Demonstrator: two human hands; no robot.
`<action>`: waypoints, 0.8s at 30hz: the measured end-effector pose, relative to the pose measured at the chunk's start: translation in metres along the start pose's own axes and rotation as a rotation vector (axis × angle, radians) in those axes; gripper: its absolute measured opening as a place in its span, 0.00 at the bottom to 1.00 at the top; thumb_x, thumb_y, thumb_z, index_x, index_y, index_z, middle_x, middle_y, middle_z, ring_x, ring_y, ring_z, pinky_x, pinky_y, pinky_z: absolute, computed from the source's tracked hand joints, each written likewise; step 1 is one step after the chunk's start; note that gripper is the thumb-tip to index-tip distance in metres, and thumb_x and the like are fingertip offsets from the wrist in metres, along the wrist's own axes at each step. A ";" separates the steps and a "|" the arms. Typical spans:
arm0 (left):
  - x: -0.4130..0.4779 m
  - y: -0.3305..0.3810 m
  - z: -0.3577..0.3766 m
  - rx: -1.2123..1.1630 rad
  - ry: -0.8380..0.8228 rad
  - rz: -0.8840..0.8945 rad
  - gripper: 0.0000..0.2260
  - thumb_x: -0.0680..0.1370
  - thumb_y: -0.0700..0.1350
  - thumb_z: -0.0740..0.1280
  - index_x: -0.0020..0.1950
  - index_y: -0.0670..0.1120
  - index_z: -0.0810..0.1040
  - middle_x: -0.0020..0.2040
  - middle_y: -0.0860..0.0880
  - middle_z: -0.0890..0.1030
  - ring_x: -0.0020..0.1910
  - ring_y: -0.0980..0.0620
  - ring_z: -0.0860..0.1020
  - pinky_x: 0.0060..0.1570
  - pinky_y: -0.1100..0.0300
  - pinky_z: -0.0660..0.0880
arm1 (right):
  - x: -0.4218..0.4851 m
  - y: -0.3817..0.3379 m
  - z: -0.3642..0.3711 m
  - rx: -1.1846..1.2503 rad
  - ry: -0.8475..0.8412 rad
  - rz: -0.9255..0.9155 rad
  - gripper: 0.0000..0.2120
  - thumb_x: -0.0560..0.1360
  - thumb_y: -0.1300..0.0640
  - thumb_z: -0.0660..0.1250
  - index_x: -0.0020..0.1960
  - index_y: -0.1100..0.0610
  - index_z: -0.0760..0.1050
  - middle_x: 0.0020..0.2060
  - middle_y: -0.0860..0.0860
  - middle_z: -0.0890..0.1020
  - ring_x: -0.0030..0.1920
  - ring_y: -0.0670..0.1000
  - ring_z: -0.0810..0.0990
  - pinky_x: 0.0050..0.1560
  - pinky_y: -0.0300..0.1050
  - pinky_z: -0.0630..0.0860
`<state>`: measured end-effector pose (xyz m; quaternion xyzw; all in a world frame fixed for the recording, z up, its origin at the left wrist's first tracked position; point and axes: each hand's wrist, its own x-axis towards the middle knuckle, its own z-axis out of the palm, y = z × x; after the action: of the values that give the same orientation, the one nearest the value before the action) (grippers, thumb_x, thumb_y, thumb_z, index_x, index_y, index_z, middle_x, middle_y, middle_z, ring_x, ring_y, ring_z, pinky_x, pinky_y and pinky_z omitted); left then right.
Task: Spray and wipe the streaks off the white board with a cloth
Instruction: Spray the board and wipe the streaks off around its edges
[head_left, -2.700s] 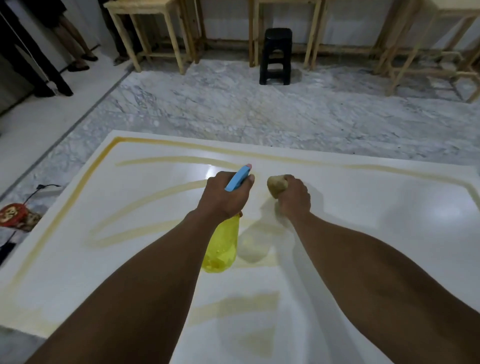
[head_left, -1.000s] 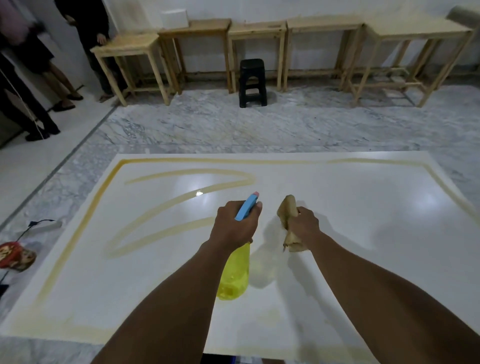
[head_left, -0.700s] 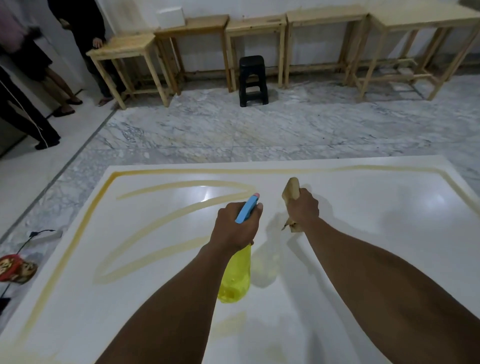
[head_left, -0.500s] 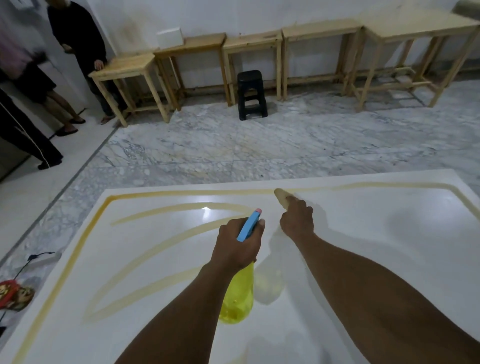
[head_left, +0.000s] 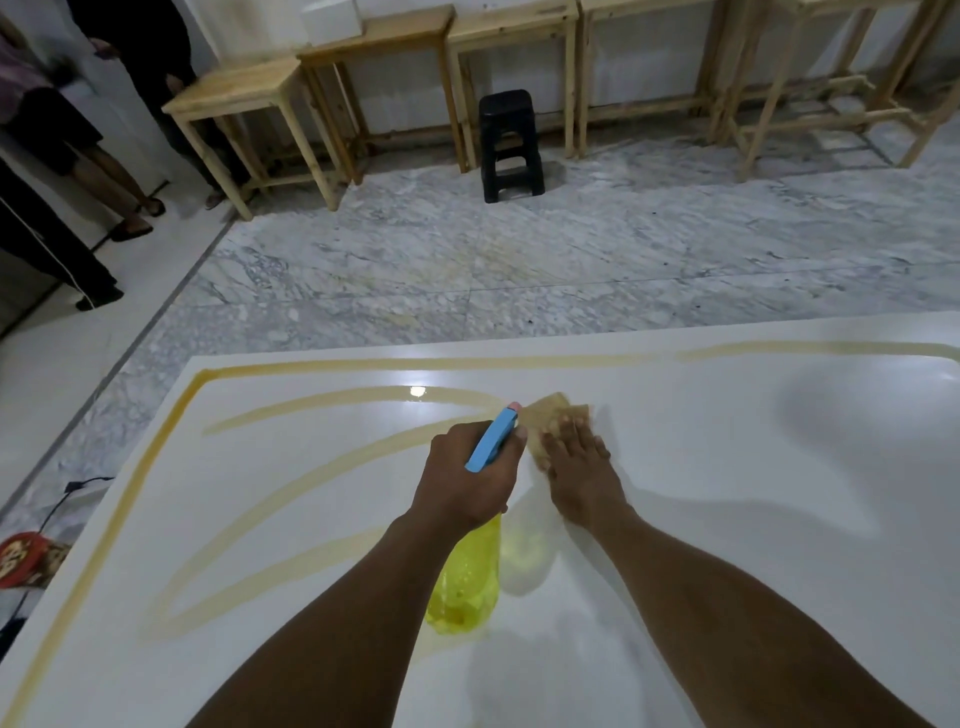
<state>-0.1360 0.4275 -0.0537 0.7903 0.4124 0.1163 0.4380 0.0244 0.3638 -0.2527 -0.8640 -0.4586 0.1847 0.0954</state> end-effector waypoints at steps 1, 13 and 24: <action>-0.002 -0.001 0.001 0.000 0.004 -0.002 0.17 0.83 0.52 0.68 0.47 0.38 0.81 0.43 0.34 0.83 0.29 0.43 0.83 0.25 0.64 0.78 | -0.007 -0.002 0.007 0.015 0.027 -0.005 0.27 0.83 0.55 0.49 0.81 0.50 0.48 0.80 0.54 0.43 0.79 0.56 0.39 0.78 0.55 0.41; -0.080 -0.017 0.003 -0.086 0.016 0.041 0.05 0.83 0.52 0.68 0.49 0.62 0.81 0.43 0.38 0.84 0.28 0.53 0.83 0.34 0.51 0.85 | -0.173 -0.037 0.059 -0.013 0.178 -0.018 0.29 0.67 0.68 0.73 0.67 0.57 0.76 0.68 0.59 0.76 0.68 0.63 0.74 0.62 0.60 0.74; -0.217 -0.065 -0.010 -0.058 -0.009 -0.013 0.12 0.83 0.54 0.67 0.41 0.52 0.81 0.35 0.46 0.79 0.28 0.44 0.85 0.33 0.54 0.84 | -0.351 -0.097 0.102 -0.059 0.132 0.096 0.33 0.57 0.70 0.75 0.60 0.52 0.81 0.61 0.54 0.82 0.62 0.59 0.80 0.47 0.53 0.83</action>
<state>-0.3143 0.2881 -0.0601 0.7750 0.4122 0.1218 0.4633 -0.2698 0.1268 -0.2321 -0.8977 -0.4146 0.1181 0.0911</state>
